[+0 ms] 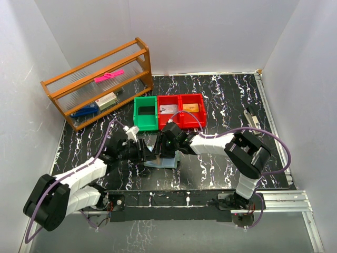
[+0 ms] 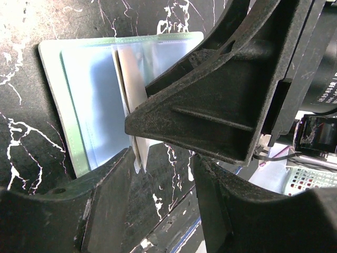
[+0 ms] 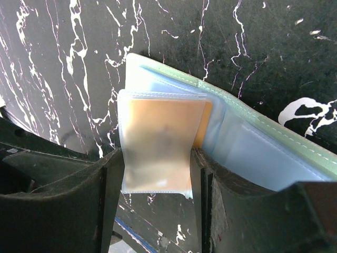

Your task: Take the credit cards out of the card holder

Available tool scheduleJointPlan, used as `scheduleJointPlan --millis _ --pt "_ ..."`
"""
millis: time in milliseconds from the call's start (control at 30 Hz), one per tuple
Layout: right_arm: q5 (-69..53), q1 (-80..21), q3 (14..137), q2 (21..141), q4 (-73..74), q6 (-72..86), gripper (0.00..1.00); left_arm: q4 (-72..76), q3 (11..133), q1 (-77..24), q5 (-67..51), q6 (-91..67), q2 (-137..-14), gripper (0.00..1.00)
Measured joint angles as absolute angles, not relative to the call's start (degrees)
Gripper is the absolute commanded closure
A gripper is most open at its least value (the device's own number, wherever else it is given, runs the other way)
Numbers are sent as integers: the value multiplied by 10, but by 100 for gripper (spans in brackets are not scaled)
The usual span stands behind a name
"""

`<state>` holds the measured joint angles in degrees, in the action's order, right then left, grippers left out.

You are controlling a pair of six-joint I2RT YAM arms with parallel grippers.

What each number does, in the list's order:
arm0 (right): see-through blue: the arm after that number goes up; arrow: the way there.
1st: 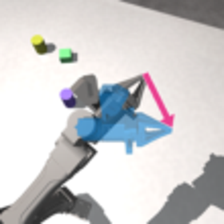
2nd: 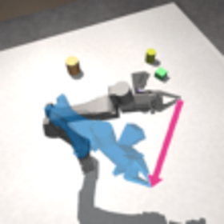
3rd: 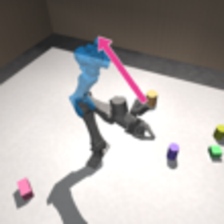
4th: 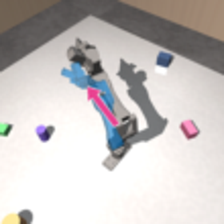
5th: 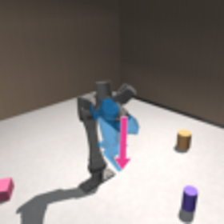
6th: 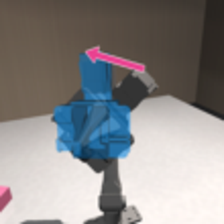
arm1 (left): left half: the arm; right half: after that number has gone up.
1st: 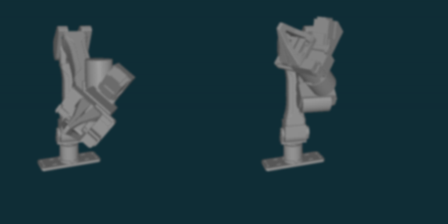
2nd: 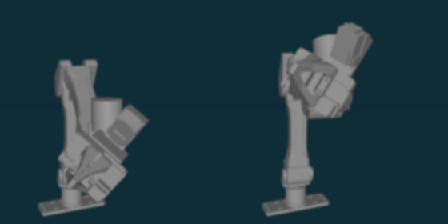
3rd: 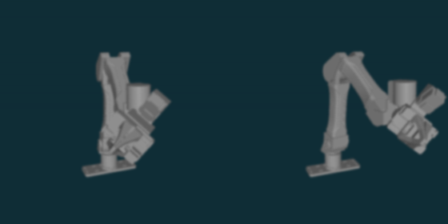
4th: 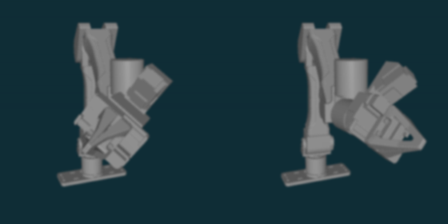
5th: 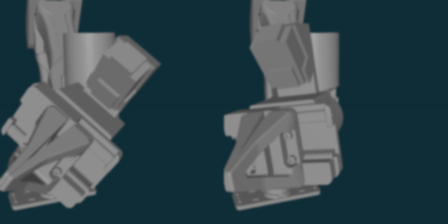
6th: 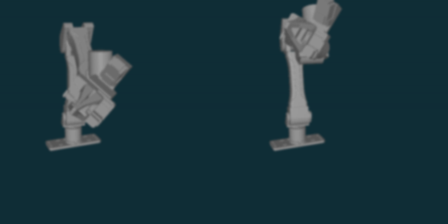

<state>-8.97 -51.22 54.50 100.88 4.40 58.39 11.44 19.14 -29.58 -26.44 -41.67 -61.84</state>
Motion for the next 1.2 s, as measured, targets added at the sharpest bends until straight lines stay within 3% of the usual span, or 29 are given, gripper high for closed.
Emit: scheduleJointPlan --millis 533,800,1200 --pt "-103 -508 545 1011 43 585 50 49 235 -321 -256 -382 -648 52" --pt "-105 -506 544 1011 41 587 49 -11 245 -322 -172 -395 -555 50" --pt "-108 -504 540 1011 35 590 48 72 235 -326 -265 -423 -639 52"
